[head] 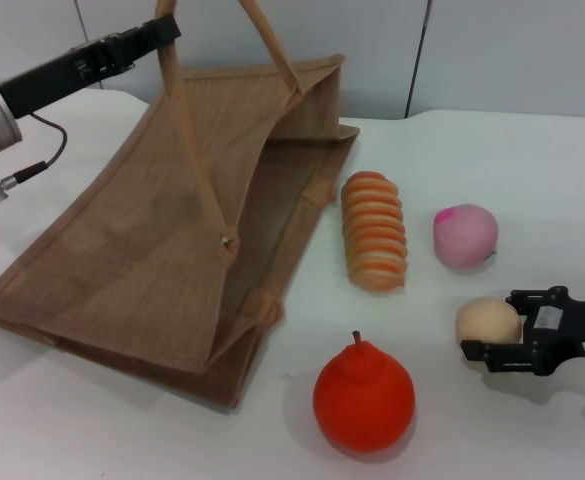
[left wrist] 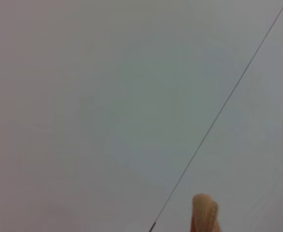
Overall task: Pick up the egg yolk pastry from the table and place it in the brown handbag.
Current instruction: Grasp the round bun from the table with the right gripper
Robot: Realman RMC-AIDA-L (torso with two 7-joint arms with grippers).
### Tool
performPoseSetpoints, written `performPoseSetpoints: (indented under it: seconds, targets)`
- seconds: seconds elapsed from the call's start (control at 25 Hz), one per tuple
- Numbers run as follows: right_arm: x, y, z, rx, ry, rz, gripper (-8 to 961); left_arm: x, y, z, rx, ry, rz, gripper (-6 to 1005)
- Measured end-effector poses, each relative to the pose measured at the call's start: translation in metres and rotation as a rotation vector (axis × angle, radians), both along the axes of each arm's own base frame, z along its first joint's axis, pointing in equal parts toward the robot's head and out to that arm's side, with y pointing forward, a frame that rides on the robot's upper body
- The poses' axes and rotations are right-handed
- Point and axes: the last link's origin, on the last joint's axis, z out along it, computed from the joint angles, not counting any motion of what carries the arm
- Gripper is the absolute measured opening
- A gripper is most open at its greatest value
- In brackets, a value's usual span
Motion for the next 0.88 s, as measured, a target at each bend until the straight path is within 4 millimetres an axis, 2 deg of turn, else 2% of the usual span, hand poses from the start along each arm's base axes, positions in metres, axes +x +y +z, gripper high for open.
performPoseSetpoints:
  seconds: [0.2,0.32,0.52,0.88]
  targets:
    - [-0.002,0.003,0.001,0.000,-0.004,0.007,780,-0.001,0.000,0.000,0.001,0.000,0.002,122]
    - [-0.003,0.004,0.002,-0.002,-0.002,-0.010,688,-0.001,0.000,0.000,0.001,-0.001,0.002,122]
    - [-0.002,0.007,0.007,0.021,-0.006,-0.018,644,-0.001,0.000,0.000,0.000,-0.001,0.002,122]
    - [-0.001,0.011,0.013,0.058,-0.010,-0.007,615,0.002,-0.003,0.000,-0.009,-0.009,-0.019,122]
